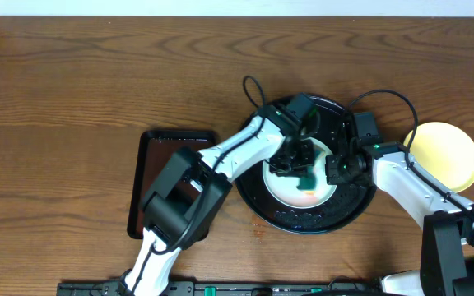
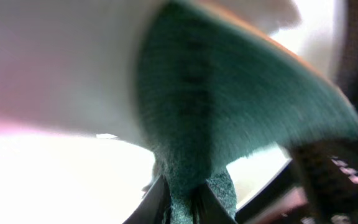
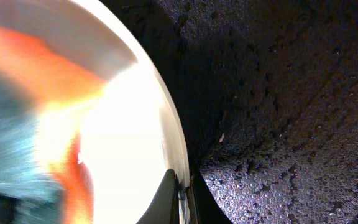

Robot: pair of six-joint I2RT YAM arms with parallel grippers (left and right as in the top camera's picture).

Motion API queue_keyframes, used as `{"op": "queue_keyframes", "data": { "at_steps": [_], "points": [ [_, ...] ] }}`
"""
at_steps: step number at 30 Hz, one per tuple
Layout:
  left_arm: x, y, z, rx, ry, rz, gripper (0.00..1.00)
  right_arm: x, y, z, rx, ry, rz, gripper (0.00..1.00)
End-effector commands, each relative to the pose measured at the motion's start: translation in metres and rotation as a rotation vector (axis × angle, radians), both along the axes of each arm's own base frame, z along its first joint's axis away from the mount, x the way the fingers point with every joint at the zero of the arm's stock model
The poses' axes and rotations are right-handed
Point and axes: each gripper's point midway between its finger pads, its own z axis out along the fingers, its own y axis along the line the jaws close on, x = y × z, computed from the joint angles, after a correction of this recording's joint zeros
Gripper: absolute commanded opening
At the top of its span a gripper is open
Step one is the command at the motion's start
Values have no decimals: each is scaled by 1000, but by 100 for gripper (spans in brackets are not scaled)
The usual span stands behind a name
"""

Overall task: Clean dirty plates on tray and stack at the side
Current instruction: 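Scrub the pale green plate with the sponge while the right gripper holds it, then return the sponge in the left gripper over the brown tray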

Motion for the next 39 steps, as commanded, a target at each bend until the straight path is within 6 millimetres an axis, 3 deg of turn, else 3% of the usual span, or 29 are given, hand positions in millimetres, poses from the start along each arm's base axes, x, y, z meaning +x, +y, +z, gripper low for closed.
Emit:
{"op": "queue_keyframes", "data": {
  "at_steps": [1,7,11,16,22,29,33,36,39],
  "points": [
    [26,74,-32,291,-63,94,8,-19,10,-13,11,69,47,1],
    [43,135,-32,502,-93,155,8,-19,10,-13,10,69,47,1],
    [49,148,-25,546,-101,170,8,-19,9,-14,10,69,47,1],
    [53,146,-7,548,-109,150,8,-19,9,-14,7,69,46,1],
    [60,141,33,517,-152,106,8,-19,9,-14,8,72,33,1],
    [58,148,95,450,-253,70,8,-19,9,-14,11,71,24,1],
    [53,171,134,427,-302,64,8,-15,10,-12,13,52,37,1],
    [48,201,156,434,-305,105,8,-7,14,-5,26,24,62,1],
    [41,239,165,458,-270,160,8,6,21,17,57,-34,70,1]
  ]
}}
